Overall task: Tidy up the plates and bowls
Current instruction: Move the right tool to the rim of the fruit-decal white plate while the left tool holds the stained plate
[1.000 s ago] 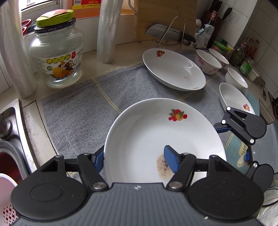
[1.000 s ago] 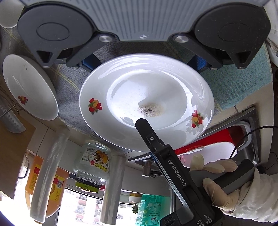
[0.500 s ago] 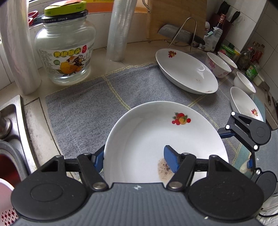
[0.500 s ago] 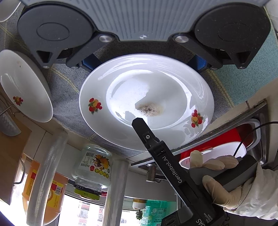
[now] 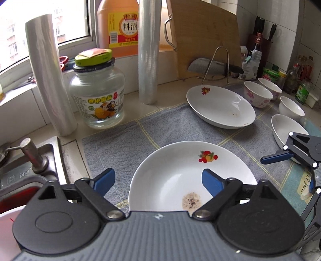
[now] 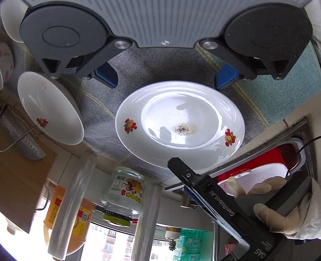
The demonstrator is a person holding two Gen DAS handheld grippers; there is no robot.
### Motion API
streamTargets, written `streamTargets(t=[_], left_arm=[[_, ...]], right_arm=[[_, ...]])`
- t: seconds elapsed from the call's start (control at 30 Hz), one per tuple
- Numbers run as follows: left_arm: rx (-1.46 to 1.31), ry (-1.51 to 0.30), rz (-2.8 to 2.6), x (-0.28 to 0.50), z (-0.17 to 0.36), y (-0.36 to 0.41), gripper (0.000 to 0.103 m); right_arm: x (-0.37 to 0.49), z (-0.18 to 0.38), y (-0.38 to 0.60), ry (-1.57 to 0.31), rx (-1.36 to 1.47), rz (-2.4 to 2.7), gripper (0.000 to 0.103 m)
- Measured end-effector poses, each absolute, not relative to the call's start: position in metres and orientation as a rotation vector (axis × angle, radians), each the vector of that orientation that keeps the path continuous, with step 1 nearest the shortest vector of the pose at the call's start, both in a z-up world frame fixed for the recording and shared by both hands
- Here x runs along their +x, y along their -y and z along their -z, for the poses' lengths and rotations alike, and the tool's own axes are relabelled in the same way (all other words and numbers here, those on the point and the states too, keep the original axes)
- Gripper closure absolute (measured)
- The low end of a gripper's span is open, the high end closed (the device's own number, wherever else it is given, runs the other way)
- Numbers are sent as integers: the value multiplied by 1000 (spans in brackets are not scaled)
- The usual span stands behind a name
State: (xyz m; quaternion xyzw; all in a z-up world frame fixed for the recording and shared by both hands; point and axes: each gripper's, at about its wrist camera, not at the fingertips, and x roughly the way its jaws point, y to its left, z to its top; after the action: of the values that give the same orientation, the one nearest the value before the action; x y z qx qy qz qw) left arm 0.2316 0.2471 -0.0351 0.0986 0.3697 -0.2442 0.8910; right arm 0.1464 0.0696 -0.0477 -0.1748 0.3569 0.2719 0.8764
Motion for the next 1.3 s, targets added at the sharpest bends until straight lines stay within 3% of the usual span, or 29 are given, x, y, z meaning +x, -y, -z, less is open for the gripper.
streamTargets(t=[0.17, 0.5, 0.97, 1.3], left_arm=[[162, -722, 486, 204, 24, -236, 3], [174, -645, 454, 154, 20, -165, 2], [228, -762, 597, 113, 46, -36, 1], [286, -838, 654, 104, 73, 8, 1]], right_arm=[[138, 33, -45, -781, -309, -407, 0], [121, 21, 14, -741, -239, -282, 0], [105, 23, 160, -759, -149, -167, 0], [115, 41, 215, -848, -50, -205, 0]])
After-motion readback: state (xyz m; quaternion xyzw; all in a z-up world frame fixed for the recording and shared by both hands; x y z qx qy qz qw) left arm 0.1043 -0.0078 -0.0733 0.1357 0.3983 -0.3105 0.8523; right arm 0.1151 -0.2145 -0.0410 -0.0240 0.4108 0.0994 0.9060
